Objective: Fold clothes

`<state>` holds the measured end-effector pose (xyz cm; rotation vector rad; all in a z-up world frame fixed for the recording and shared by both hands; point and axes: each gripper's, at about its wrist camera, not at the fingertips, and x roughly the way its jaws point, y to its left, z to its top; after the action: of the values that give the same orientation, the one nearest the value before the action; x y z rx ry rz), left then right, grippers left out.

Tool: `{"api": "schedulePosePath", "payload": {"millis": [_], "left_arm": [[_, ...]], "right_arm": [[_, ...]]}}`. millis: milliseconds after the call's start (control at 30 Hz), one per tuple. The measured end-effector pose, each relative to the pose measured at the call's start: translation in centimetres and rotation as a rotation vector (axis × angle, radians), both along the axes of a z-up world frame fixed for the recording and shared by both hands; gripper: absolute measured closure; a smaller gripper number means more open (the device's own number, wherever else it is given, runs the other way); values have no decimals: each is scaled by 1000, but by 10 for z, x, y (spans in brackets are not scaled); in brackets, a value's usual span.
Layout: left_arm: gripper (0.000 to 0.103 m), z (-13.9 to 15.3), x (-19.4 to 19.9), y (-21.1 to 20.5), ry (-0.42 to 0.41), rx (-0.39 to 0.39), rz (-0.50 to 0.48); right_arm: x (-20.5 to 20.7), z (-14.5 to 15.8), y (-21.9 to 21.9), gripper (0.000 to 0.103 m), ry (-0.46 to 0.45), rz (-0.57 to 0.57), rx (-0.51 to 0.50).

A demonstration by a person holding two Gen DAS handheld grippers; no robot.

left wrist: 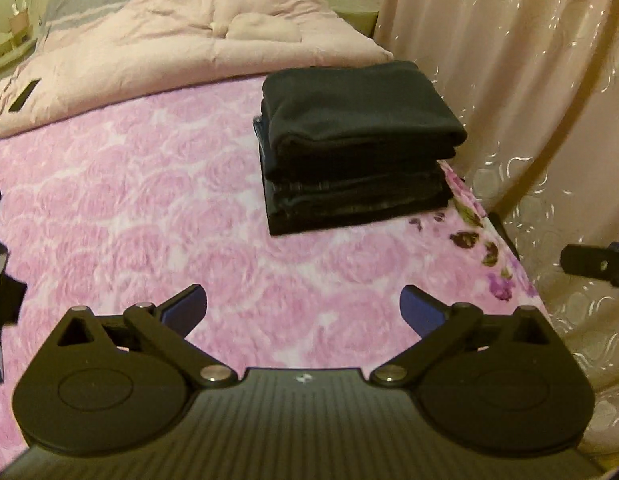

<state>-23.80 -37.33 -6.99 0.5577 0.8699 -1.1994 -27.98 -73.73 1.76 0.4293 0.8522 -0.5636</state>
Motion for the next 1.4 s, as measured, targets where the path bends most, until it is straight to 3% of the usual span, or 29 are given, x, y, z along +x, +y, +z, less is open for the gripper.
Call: {"api": "schedulePosePath", "payload": {"millis": [267, 600, 1067, 1267, 1400], "left_arm": [[2, 15, -18, 1, -80, -7, 28], [2, 24, -25, -4, -119, 7, 78], [2, 21, -29, -5, -119, 19, 65], [2, 18, -29, -8, -58, 22, 64], [2, 16, -34, -9, -81, 28, 43]], "right_arm": [[4, 2, -14, 5, 8, 47, -8], [6, 3, -30, 5, -19, 69, 14], [1, 1, -34, 5, -38, 48, 45], [1, 3, -31, 5, -37, 53, 26], [0, 2, -30, 5, -35, 52, 30]]}}
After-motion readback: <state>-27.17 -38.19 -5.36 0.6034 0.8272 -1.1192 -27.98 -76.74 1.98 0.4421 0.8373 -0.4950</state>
